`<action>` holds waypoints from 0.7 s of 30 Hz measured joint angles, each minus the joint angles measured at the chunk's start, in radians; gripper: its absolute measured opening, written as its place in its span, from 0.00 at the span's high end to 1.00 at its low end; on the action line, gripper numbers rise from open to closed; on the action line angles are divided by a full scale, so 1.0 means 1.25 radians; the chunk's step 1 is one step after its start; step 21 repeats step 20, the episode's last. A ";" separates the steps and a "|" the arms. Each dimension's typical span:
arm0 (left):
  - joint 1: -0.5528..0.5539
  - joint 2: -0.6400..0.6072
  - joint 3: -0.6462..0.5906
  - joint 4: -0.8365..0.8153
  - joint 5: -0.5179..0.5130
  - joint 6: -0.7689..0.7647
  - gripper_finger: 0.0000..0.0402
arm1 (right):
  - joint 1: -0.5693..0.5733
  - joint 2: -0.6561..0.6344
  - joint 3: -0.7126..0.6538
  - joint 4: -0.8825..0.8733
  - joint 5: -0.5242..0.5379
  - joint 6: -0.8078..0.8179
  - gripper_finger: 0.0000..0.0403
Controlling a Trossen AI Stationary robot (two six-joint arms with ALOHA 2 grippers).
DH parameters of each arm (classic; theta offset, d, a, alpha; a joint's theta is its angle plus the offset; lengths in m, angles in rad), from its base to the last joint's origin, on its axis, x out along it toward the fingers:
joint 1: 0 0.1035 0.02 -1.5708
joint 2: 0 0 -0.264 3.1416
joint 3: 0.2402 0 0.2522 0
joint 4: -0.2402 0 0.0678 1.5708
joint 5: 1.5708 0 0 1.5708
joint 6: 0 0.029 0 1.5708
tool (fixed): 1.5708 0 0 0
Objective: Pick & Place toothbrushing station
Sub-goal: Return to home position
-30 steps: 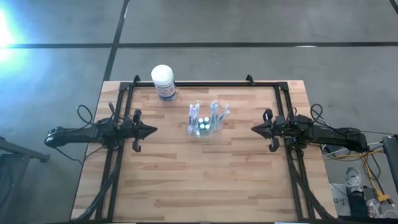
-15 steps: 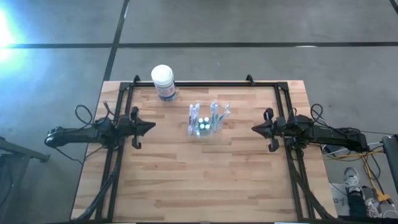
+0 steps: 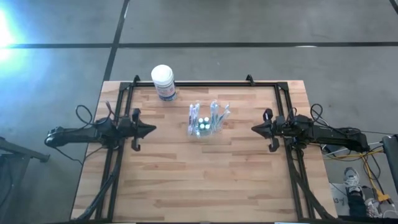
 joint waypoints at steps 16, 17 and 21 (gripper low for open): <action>0.000 0.000 -0.001 -0.025 -0.001 -0.012 0.97 | 0.000 -0.001 0.000 0.057 0.001 0.019 0.98; 0.000 0.000 -0.001 -0.025 -0.001 -0.015 0.97 | 0.000 -0.002 0.000 0.062 0.000 0.019 0.98; 0.000 0.000 -0.001 -0.030 -0.001 -0.018 0.97 | 0.000 -0.002 0.000 0.067 0.000 0.019 0.98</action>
